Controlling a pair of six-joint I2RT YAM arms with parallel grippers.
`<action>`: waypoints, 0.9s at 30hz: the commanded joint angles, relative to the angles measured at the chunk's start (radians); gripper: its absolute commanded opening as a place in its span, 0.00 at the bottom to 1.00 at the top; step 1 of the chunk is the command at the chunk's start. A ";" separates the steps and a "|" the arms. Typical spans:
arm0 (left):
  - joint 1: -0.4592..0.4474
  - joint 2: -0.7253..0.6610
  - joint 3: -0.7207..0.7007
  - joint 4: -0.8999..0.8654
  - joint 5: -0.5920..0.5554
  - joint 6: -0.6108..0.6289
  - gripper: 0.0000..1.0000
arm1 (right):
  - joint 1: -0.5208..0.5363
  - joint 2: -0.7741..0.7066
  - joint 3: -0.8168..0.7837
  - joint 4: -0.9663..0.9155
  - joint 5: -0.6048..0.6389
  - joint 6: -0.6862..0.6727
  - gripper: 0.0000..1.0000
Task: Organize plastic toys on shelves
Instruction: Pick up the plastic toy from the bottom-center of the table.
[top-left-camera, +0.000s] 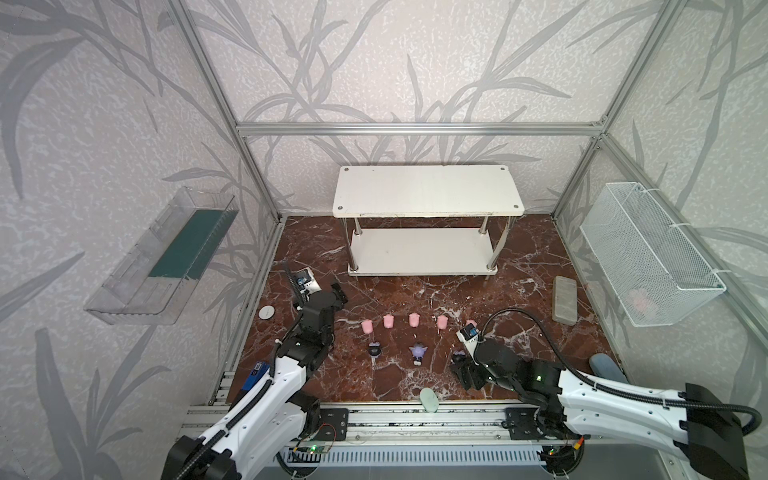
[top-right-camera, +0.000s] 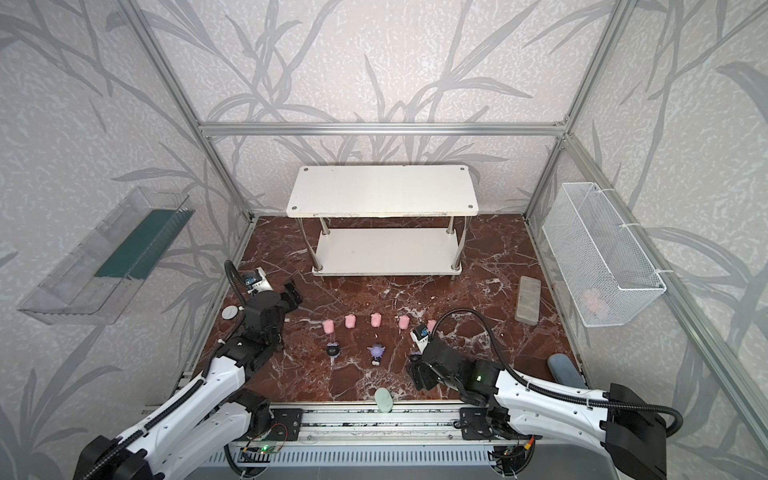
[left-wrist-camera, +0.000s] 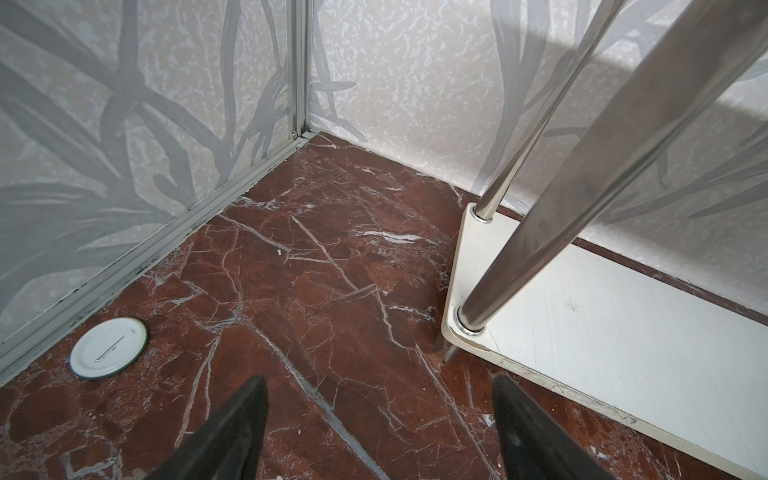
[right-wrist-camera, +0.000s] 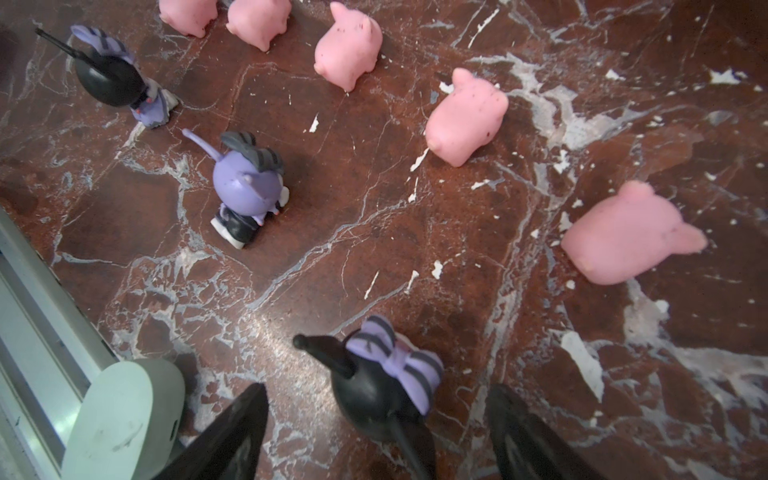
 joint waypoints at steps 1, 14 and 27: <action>-0.003 0.008 0.010 0.019 -0.005 -0.022 0.83 | 0.006 0.024 -0.008 0.048 0.032 -0.010 0.82; -0.003 0.033 0.010 0.032 0.000 -0.020 0.83 | 0.007 0.107 -0.028 0.149 0.055 0.011 0.67; -0.003 0.041 0.006 0.040 -0.001 -0.020 0.83 | 0.007 0.115 -0.034 0.157 0.081 0.009 0.46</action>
